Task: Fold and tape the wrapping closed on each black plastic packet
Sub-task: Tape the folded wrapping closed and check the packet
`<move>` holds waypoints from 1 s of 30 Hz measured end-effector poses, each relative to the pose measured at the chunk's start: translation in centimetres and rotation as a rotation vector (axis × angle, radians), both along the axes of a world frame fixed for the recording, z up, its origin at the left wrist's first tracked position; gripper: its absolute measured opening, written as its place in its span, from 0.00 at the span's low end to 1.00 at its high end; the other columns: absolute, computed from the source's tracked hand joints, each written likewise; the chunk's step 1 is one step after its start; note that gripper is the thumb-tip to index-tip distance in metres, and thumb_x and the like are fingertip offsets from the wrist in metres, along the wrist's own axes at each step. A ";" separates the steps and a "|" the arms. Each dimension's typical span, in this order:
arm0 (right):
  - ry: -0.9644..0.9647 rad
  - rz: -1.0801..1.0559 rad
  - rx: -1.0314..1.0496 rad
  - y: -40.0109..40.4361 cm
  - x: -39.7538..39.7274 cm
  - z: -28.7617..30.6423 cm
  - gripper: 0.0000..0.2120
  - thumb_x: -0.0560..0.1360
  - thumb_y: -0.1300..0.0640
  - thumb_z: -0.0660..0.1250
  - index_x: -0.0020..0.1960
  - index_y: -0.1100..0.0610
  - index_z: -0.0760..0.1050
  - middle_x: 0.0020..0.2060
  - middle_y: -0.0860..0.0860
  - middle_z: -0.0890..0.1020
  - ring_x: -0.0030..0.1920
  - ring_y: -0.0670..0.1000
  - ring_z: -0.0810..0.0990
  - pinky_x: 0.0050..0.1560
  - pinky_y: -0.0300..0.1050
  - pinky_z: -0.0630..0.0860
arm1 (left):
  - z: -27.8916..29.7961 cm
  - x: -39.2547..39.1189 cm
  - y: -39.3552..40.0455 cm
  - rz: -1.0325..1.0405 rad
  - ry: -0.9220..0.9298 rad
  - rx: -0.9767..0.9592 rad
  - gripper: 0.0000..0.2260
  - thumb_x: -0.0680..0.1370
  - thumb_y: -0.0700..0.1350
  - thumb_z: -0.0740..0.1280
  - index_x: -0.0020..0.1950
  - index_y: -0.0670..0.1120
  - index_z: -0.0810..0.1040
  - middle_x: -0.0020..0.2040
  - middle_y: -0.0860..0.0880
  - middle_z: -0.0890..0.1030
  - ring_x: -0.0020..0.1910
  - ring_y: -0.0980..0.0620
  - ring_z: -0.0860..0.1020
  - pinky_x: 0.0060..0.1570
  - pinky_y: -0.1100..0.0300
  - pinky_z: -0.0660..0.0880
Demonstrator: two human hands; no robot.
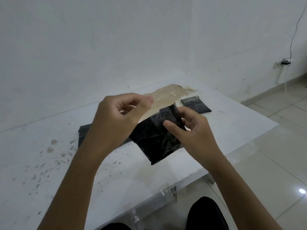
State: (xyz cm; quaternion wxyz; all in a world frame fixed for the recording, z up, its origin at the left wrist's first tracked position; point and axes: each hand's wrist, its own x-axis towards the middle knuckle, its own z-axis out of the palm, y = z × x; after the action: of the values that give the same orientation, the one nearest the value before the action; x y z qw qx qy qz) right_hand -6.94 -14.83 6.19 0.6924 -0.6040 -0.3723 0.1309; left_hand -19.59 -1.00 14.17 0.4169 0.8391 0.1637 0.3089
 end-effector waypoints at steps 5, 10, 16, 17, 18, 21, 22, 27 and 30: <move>-0.029 0.004 0.000 0.4 -0.2 -0.2 0.06 0.76 0.57 0.73 0.53 0.51 0.81 0.45 0.49 0.84 0.50 0.55 0.82 0.50 0.57 0.83 | -0.6 0.3 -0.3 -0.044 0.055 0.062 0.07 0.73 0.57 0.75 0.45 0.56 0.87 0.40 0.58 0.86 0.42 0.58 0.84 0.43 0.63 0.81; -0.039 0.007 -0.005 0.2 -0.2 -0.4 0.06 0.76 0.56 0.73 0.53 0.51 0.80 0.46 0.49 0.83 0.50 0.56 0.82 0.50 0.58 0.82 | -0.3 0.7 0.1 -0.077 0.059 0.092 0.03 0.74 0.52 0.76 0.44 0.54 0.87 0.39 0.58 0.86 0.40 0.58 0.85 0.44 0.63 0.81; -0.069 0.017 -0.003 0.1 0.0 -0.7 0.08 0.77 0.59 0.73 0.52 0.48 0.80 0.46 0.48 0.83 0.50 0.56 0.82 0.51 0.53 0.82 | 0.3 1.1 0.3 -0.131 0.130 0.042 0.04 0.75 0.51 0.76 0.43 0.52 0.88 0.37 0.53 0.86 0.39 0.54 0.85 0.41 0.63 0.80; -0.072 0.023 0.000 0.1 0.0 -0.7 0.08 0.77 0.60 0.73 0.51 0.47 0.79 0.46 0.49 0.83 0.50 0.56 0.81 0.50 0.52 0.82 | 0.4 1.2 0.4 -0.141 0.148 0.007 0.04 0.75 0.50 0.76 0.42 0.51 0.88 0.37 0.52 0.86 0.38 0.51 0.84 0.43 0.59 0.81; -0.072 0.031 0.003 0.1 0.0 -0.7 0.09 0.77 0.60 0.73 0.50 0.47 0.79 0.46 0.49 0.83 0.50 0.56 0.81 0.50 0.51 0.82 | 0.6 1.3 0.5 -0.160 0.169 -0.045 0.05 0.75 0.49 0.76 0.42 0.50 0.88 0.35 0.51 0.85 0.37 0.48 0.84 0.45 0.56 0.81; -0.070 0.055 0.011 -0.1 0.1 -0.6 0.10 0.76 0.62 0.73 0.48 0.47 0.79 0.46 0.51 0.83 0.51 0.57 0.81 0.49 0.49 0.82 | 1.0 1.6 0.7 -0.230 0.239 -0.226 0.05 0.75 0.44 0.75 0.42 0.43 0.87 0.32 0.54 0.81 0.34 0.55 0.78 0.45 0.57 0.81; -0.066 0.065 0.014 -0.1 0.1 -0.6 0.10 0.76 0.63 0.73 0.49 0.47 0.79 0.46 0.51 0.83 0.51 0.57 0.81 0.49 0.47 0.82 | 1.0 1.7 0.8 -0.245 0.261 -0.270 0.05 0.75 0.44 0.74 0.42 0.43 0.87 0.33 0.54 0.81 0.34 0.56 0.77 0.45 0.59 0.80; -0.054 0.102 0.060 -0.1 -0.1 -0.2 0.13 0.76 0.63 0.72 0.50 0.45 0.80 0.47 0.51 0.84 0.51 0.56 0.82 0.47 0.40 0.79 | 1.0 2.0 1.2 -0.297 0.330 -0.425 0.05 0.74 0.45 0.74 0.39 0.48 0.87 0.34 0.56 0.79 0.36 0.54 0.70 0.44 0.62 0.75; -0.053 0.114 0.068 -0.1 -0.1 -0.1 0.13 0.75 0.63 0.72 0.50 0.44 0.80 0.47 0.50 0.84 0.51 0.54 0.83 0.48 0.40 0.79 | 0.7 2.1 1.4 -0.275 0.343 -0.433 0.05 0.76 0.46 0.73 0.42 0.48 0.87 0.33 0.57 0.78 0.34 0.56 0.70 0.37 0.66 0.75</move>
State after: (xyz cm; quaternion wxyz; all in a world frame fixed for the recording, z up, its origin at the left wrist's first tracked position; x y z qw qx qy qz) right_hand -7.07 -14.89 6.09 0.6940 -0.5612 -0.4284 0.1413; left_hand -17.54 0.37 14.84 0.5903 0.7848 0.1787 0.0615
